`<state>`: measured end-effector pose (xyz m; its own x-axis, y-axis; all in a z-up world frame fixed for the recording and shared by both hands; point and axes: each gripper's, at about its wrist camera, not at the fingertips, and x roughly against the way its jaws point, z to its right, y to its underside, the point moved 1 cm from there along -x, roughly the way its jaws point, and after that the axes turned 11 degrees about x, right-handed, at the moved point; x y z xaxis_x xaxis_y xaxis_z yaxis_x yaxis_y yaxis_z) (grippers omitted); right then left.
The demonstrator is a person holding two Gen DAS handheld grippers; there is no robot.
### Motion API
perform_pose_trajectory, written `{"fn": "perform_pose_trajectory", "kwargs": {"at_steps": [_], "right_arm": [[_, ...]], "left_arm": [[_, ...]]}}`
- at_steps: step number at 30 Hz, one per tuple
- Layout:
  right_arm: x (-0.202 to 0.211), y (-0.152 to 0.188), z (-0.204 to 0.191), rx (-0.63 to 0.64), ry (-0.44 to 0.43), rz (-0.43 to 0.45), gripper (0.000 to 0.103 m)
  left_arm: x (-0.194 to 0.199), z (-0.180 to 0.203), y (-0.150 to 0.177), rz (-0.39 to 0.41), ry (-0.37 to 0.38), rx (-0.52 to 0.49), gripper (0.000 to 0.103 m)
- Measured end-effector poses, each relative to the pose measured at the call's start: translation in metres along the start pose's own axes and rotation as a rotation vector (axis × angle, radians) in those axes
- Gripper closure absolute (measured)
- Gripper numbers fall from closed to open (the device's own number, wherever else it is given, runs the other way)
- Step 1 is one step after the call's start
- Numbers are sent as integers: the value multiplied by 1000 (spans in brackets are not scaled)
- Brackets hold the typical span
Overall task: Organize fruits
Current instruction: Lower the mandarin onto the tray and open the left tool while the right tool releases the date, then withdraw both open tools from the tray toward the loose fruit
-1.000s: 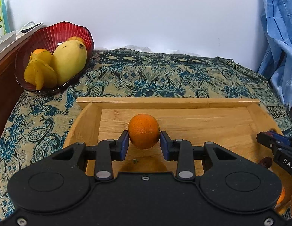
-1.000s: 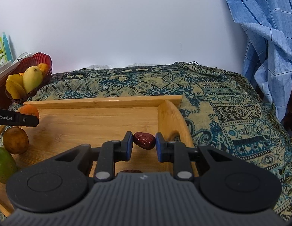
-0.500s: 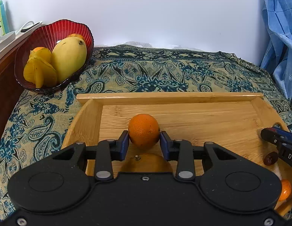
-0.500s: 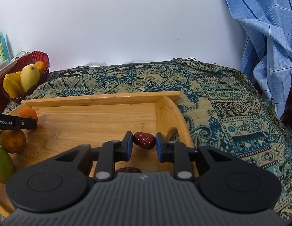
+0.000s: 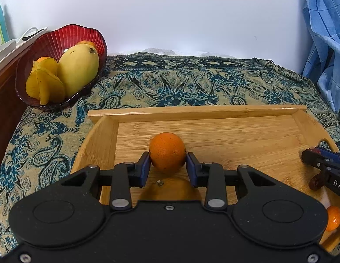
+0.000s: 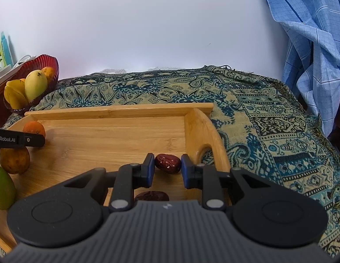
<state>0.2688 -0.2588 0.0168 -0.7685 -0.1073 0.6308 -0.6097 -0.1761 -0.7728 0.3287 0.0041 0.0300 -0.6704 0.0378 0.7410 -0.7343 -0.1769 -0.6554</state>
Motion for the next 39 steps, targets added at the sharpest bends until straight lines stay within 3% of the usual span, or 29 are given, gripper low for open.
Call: {"fn": "perform_pose_trajectory", "kwargs": {"at_steps": [6,11,13,17,22,29,39], "right_arm": [[0,0,-2,4,2,0,73],[4,-1,-1,-7,-7,21,52],[8,-1,-1,-5,-12,36,48],[16,-1,-1,0,-8,60,38],[28,0,-2,-11,-6,87,32],[54,7,-11,2,-11,133,20],[91,23,-28,20,-23,180,15]], "left_arm": [[1,1,0,0,-1,-8,69],[2,1,0,-7,4,-16,68],[4,1,1,-8,4,-25,58],[13,1,4,3,6,-37,49],[32,-2,11,32,26,-46,25],[63,-6,30,89,31,-69,18],[109,-7,68,150,82,-51,10]]}}
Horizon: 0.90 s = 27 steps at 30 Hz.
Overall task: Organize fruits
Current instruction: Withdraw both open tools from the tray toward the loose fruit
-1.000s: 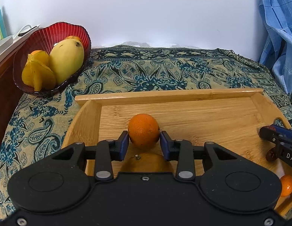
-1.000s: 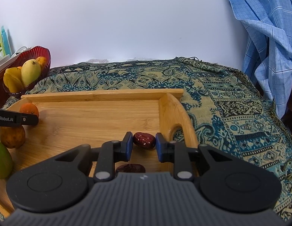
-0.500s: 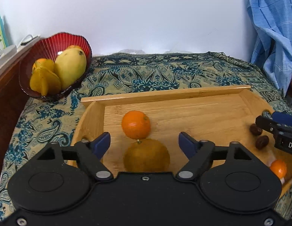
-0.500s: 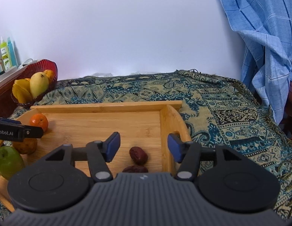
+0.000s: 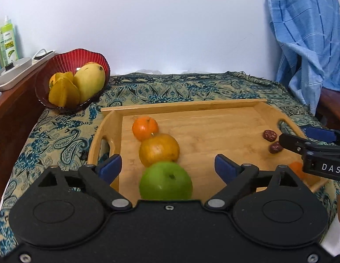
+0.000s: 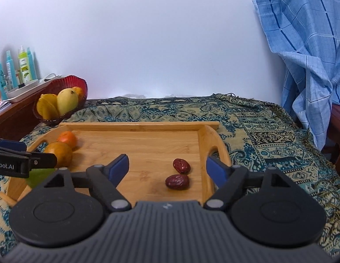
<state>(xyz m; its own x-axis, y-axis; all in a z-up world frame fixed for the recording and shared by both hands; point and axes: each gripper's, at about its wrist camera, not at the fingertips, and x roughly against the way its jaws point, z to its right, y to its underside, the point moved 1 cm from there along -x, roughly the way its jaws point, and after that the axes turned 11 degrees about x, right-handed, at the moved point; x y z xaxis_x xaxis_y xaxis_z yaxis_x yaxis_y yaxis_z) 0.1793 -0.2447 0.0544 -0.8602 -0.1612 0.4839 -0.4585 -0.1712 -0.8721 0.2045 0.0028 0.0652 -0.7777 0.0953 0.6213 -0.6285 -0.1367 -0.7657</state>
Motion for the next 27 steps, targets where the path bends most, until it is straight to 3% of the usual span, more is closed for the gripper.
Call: {"fn": "perform_pose_trajectory", "kwargs": {"at_steps": [19,27], "right_arm": [[54,41,-38,66,-23,33,14],[72,60,-55,117,-49,38,14]], "left_arm": [[64,3,72,85,19,-22,6],[80,-9,98,76,23,9,5]]}}
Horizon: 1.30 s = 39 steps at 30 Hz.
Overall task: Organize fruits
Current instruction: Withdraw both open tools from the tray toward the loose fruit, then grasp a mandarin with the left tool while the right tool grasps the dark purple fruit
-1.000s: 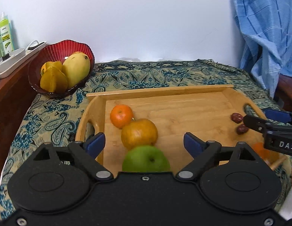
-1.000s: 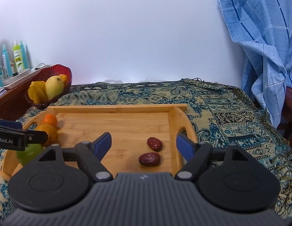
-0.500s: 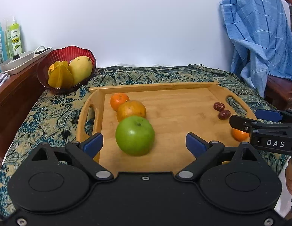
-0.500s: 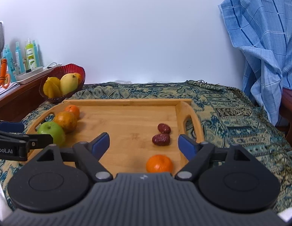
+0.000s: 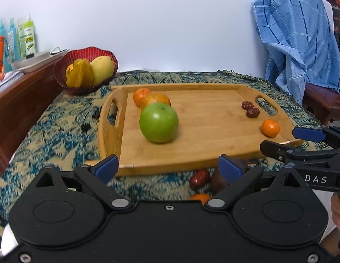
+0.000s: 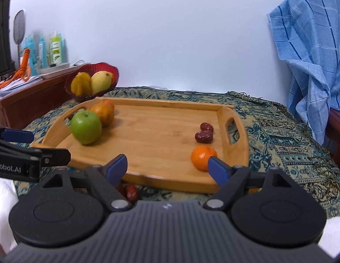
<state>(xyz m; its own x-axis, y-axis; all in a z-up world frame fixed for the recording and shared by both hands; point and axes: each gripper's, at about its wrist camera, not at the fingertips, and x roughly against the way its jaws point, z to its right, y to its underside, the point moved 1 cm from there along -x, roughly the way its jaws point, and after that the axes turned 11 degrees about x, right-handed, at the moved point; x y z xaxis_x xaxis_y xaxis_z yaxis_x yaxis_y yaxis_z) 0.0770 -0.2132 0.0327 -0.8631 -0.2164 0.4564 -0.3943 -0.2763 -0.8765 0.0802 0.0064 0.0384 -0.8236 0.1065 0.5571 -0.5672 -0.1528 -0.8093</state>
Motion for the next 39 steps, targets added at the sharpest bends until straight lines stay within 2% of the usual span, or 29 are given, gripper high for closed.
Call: {"fn": "perform_pose_trajectory", "kwargs": {"at_steps": [13,20,27,30,32,37,39], "right_arm": [[24,20,-25,71,-24,15,14],[30,27,-31,84,-47,7,14],[31,31,-40,115,-66,-6,18],[30,33,-44,132,-73,-12,23],[29,33,-46,139,-79,-18,30],[27,33,-49,143,-87,-21,37],[27,33,-50,143,-90,-17,37]], "left_arm": [[14,-5,36,-9,-4,-12,5],[15,-10,45,-53,16,6,8],[15,-8,51,-68,19,-11,22],[13,-6,52,-74,29,-16,27],[12,-5,53,-81,40,-18,31],[9,0,52,-99,98,-19,54],[8,2,51,-99,112,-23,59]]}}
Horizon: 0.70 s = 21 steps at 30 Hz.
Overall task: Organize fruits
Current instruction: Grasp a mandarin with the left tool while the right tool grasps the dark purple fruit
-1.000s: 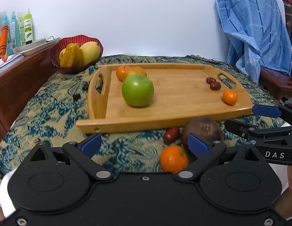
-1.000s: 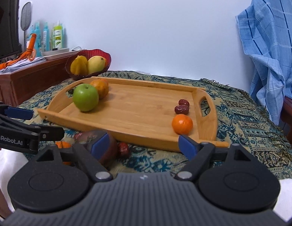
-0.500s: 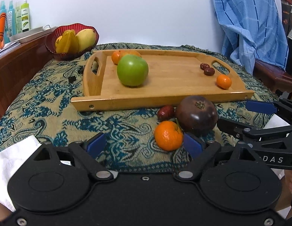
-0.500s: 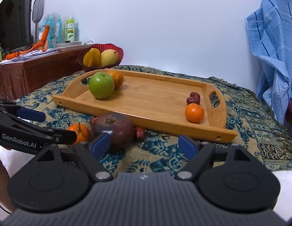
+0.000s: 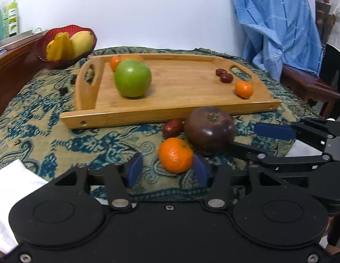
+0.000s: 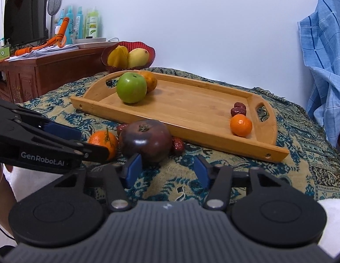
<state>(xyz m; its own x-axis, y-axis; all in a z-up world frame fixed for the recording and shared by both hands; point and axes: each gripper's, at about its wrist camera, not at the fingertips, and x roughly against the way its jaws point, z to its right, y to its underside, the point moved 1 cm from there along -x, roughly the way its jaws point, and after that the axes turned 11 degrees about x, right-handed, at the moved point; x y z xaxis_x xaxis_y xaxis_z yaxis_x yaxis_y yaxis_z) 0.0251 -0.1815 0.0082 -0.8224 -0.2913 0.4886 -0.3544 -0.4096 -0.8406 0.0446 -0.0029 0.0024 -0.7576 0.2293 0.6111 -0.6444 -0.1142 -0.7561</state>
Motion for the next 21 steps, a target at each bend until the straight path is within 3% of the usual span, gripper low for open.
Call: {"fn": "perform_pose_trajectory", "kwargs": {"at_steps": [4,15,21], "right_arm": [[-1,0,0,-3,-2,4,37],[-2,-1,-1,0,-11,8,37],[-5,-2,-7,20,-21,9,35]], "left_arm": [[-2,4,-3,-2,21,-9,68],[-18,-6,-9,-41,79,63,67],[-13,-2,-8,-15,51,47,68]]}}
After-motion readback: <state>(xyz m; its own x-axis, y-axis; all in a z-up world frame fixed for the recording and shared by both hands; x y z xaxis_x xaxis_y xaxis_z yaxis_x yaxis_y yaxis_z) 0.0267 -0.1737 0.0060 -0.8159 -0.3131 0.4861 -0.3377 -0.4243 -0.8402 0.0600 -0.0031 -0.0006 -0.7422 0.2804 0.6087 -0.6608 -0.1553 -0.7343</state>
